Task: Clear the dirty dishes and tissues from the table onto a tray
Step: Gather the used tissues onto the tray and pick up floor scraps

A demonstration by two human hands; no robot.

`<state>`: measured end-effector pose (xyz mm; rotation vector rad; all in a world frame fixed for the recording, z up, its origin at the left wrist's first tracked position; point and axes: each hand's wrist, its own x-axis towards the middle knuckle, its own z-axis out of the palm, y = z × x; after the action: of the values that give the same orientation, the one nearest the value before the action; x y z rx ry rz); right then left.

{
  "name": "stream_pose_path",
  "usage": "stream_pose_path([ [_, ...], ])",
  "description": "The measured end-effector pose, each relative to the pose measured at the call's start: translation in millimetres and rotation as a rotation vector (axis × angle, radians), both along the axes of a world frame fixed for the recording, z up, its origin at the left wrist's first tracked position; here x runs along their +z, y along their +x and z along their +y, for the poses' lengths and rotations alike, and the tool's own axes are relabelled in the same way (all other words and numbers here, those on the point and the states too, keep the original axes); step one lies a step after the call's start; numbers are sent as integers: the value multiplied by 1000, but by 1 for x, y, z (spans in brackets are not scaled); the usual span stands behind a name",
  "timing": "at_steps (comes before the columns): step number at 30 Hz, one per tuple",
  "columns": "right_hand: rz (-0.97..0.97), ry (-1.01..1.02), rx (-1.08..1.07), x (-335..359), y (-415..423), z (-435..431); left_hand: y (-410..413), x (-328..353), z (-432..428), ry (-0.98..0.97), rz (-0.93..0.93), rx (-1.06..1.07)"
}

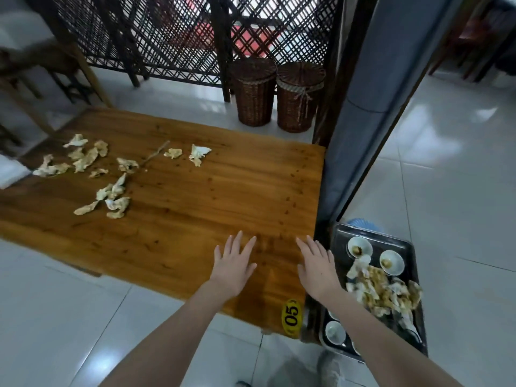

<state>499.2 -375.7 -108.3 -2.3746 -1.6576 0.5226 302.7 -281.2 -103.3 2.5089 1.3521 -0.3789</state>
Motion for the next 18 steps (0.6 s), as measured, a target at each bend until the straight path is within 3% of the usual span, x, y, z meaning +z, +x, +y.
stream_pose_path([
  [18, 31, 8, 139, 7, -146, 125, -171, 24, 83, 6, -23, 278],
])
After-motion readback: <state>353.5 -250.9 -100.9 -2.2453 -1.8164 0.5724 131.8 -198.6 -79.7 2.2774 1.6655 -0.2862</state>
